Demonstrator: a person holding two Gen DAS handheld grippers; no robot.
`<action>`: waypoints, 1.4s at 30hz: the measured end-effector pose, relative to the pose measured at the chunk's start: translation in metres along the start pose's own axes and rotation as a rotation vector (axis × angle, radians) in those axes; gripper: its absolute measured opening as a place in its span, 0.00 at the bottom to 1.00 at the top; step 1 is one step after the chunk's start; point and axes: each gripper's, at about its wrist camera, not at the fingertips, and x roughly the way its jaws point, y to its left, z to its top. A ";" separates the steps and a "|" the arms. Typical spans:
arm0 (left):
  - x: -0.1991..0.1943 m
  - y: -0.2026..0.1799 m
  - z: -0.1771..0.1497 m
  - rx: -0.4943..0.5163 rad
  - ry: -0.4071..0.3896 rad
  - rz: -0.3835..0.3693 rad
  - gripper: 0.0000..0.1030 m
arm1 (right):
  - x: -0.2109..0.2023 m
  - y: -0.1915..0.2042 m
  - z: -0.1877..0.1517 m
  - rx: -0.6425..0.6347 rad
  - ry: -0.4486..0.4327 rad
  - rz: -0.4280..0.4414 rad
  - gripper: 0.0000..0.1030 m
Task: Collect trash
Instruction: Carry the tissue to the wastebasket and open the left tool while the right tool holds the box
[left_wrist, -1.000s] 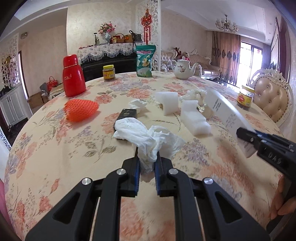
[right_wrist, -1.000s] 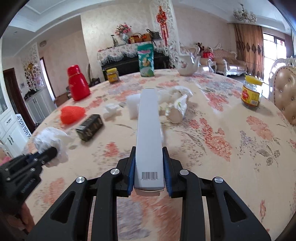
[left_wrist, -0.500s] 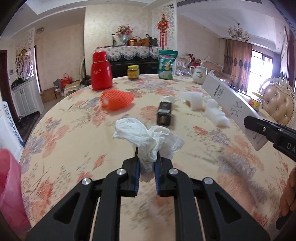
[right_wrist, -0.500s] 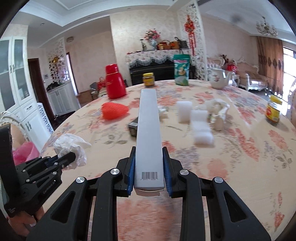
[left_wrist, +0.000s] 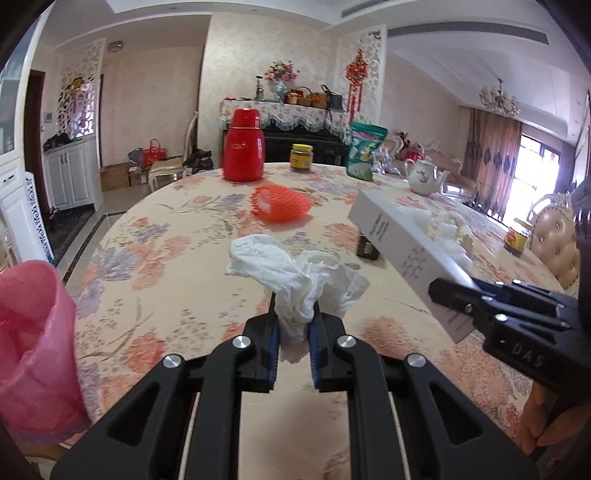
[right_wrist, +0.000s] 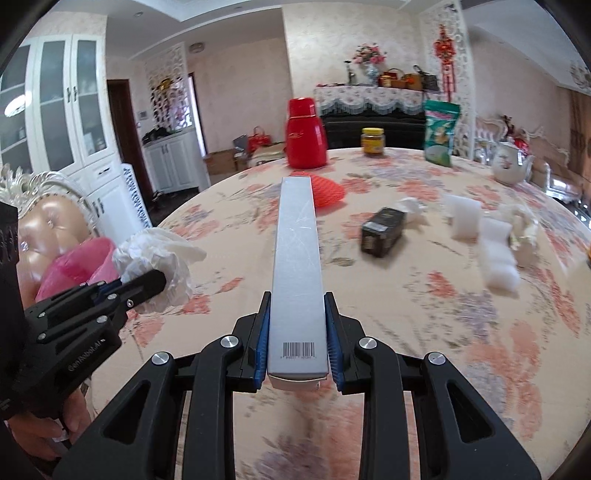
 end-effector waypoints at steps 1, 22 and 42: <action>-0.004 0.005 -0.001 -0.006 -0.005 0.008 0.13 | 0.004 0.006 0.001 -0.005 0.005 0.012 0.26; -0.097 0.206 0.001 -0.201 -0.099 0.410 0.14 | 0.073 0.223 0.040 -0.302 0.097 0.462 0.27; -0.106 0.309 -0.019 -0.336 -0.072 0.612 0.67 | 0.128 0.299 0.047 -0.327 0.153 0.580 0.57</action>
